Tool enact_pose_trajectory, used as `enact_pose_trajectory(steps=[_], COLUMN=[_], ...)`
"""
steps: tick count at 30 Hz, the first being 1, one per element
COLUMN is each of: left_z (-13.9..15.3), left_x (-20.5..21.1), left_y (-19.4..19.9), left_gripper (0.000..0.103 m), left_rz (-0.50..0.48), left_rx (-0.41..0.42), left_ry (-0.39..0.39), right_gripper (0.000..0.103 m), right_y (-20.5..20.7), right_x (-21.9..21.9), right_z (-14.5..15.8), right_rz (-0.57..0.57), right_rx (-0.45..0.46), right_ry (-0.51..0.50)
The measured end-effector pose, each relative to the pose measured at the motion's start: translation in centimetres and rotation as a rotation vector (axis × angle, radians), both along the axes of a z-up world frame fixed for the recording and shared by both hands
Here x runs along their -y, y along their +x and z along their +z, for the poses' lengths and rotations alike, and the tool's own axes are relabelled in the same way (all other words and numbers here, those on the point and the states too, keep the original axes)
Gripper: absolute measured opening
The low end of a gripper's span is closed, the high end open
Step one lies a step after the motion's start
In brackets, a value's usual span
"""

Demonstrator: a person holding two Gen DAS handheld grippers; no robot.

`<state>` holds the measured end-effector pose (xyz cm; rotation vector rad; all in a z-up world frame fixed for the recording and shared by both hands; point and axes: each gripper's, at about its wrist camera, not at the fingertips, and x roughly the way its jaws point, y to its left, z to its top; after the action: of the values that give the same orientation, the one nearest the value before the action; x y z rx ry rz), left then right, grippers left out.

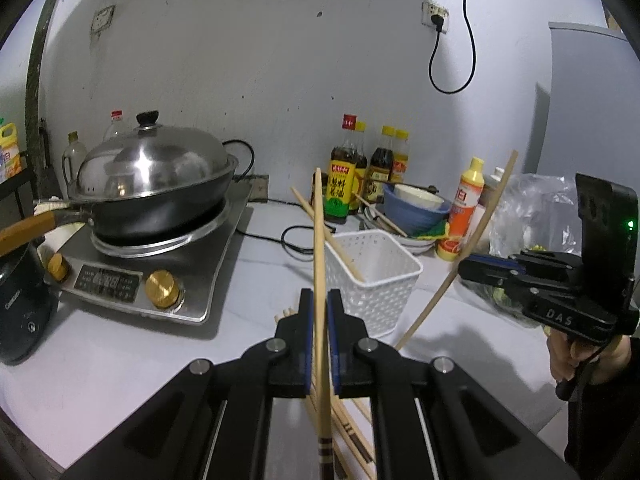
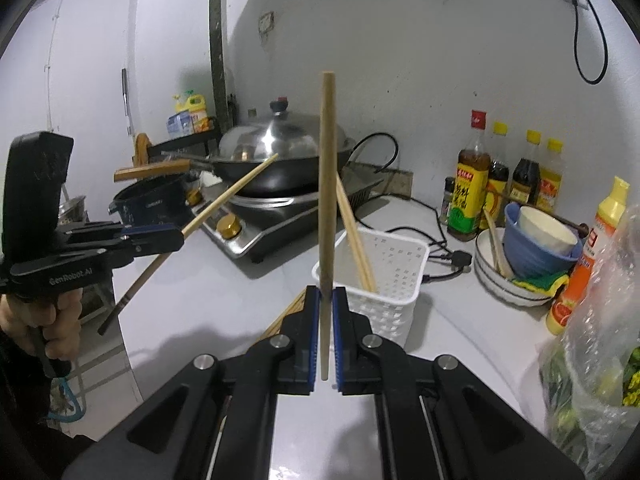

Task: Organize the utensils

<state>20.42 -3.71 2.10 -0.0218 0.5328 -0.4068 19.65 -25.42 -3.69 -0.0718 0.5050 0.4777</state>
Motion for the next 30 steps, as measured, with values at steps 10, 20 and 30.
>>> enact_pose_trajectory(steps=[10, 20, 30], left_z=[1.9, 2.2, 1.4], left_x=[0.3, 0.0, -1.1], left_y=[1.2, 2.8, 4.5], left_gripper=[0.006, 0.006, 0.006], left_rz=[0.012, 0.041, 0.060], left_rx=[0.053, 0.069, 0.070], left_ry=[-0.033, -0.048, -0.098], right_gripper=[0.006, 0.006, 0.006], right_y=[1.0, 2.9, 7.2], right_x=[2.0, 2.8, 1.8], right_z=[4.4, 8.5, 5.9], right_rz=[-0.019, 0.010, 0.007], right_rx=[0.093, 0.188, 0.096], right_ry=[-0.007, 0.012, -0.026])
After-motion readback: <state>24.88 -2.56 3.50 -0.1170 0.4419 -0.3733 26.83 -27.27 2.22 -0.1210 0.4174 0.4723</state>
